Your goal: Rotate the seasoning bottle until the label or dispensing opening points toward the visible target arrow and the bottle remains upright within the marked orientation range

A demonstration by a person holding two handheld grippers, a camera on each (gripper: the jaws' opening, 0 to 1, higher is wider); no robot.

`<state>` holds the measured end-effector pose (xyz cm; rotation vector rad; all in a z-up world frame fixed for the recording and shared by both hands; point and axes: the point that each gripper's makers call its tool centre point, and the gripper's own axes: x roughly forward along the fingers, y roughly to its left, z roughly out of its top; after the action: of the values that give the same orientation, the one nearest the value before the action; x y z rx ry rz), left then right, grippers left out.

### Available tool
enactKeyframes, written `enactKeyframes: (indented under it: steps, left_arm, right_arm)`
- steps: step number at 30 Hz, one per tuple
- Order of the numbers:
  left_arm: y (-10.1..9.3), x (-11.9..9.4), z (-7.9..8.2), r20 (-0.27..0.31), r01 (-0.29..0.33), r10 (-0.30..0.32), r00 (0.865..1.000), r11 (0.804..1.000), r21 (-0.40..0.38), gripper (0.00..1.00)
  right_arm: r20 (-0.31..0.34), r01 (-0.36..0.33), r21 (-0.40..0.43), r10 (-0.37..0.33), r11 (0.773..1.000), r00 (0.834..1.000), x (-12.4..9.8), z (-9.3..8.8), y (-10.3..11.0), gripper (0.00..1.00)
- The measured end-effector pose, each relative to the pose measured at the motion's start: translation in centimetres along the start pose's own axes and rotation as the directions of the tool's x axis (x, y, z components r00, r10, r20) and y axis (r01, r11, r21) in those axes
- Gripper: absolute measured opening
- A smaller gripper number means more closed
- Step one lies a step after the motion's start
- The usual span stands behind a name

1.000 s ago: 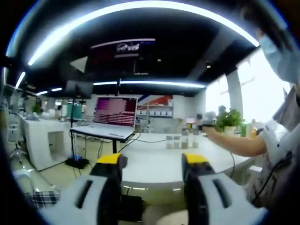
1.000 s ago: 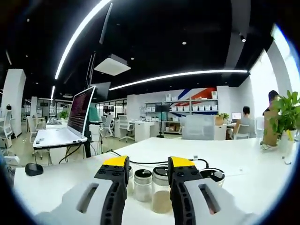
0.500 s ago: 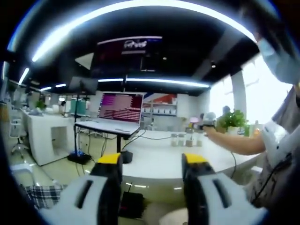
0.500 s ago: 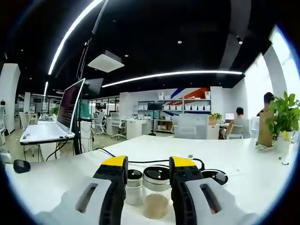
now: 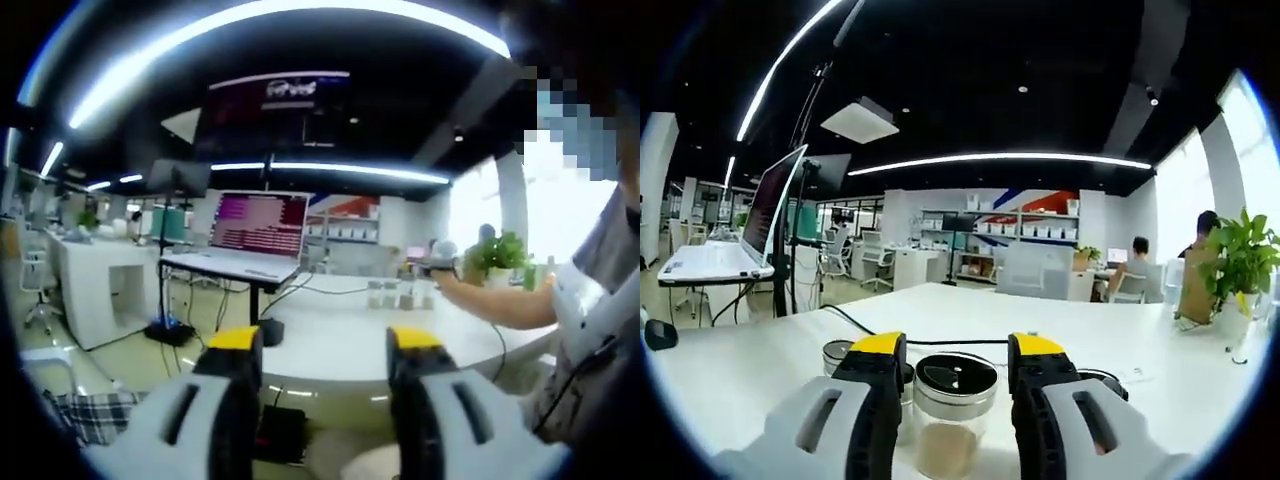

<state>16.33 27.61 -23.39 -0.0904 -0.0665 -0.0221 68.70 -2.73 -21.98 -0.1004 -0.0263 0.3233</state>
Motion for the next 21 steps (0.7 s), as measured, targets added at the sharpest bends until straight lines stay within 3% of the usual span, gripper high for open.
enactKeyframes:
  steps: [7,13,21]
  left_arm:
    - [0.2,0.7,-0.9,-0.027,-0.004,0.004,1.000,1.000,-0.012,0.52]
    - [-0.2,1.6,-0.9,-0.034,0.006,-0.006,0.999,1.000,-0.011,0.52]
    - [-0.5,2.8,-1.0,-0.045,0.024,-0.024,0.999,1.000,-0.012,0.52]
  right_arm:
    - [-0.016,-0.001,0.016,0.001,1.000,1.000,1.0,-1.4,0.1,0.42]
    - [-0.019,0.030,0.020,-0.030,0.999,0.999,1.3,-2.1,-0.8,0.45]
    - [-0.019,0.021,0.053,-0.020,0.998,1.000,1.5,-2.5,-0.9,0.46]
